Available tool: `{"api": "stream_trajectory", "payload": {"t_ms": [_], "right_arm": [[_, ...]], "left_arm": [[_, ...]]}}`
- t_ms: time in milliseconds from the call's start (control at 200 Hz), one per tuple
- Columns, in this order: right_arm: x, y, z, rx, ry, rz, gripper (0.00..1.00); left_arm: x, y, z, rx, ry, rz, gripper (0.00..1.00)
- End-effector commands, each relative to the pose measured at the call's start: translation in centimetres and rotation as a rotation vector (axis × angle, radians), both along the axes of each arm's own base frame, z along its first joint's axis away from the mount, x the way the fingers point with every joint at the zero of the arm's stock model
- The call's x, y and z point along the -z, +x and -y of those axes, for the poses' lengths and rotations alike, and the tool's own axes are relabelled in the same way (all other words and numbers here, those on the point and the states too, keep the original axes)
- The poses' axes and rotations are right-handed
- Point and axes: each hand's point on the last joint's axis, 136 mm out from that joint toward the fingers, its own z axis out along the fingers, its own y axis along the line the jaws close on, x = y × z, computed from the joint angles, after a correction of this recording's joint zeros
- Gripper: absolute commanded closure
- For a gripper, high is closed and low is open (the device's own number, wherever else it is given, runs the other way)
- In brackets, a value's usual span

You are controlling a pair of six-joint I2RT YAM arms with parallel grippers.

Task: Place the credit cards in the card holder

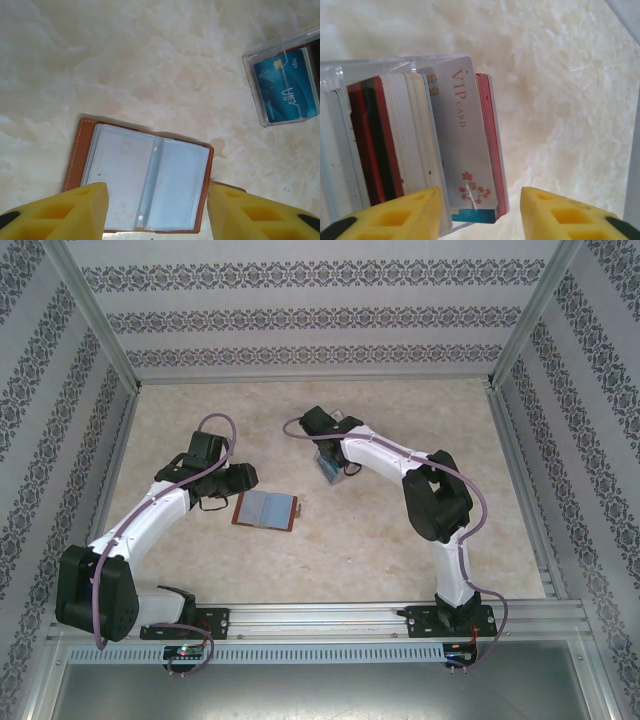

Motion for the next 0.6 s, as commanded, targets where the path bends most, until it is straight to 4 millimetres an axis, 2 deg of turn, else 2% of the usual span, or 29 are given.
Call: {"api": "stream_trajectory", "payload": {"t_ms": [0,125,340,470,595], "right_arm": [[-0.1,-0.3,0.8,0.008,0.012,-0.033,0.56],[0.2,-1.2,-0.8,-0.032,0.117,-0.093,0.53],[-2.3,-1.6,-2.5,-0.125,0.215,-0.097,0.48],[-2.0,-2.0,-4.4,-0.182,0.279,-0.164,0.45],[-0.3,-2.5,-6.1,-0.242,0.3,-0.231,0.41]], "left_arm": [[0.2,-0.3,0.4,0.014,-0.011,-0.012,0.45],[0.3,-0.5,0.3,0.013,-0.01,-0.013,0.45],[0.2,-0.5,0.4,0.01,-0.017,-0.007,0.45],[0.4,-0.5,0.4,0.009,-0.019,-0.016,0.45],[0.6,-0.5,0.5,0.01,-0.028,-0.015,0.45]]}}
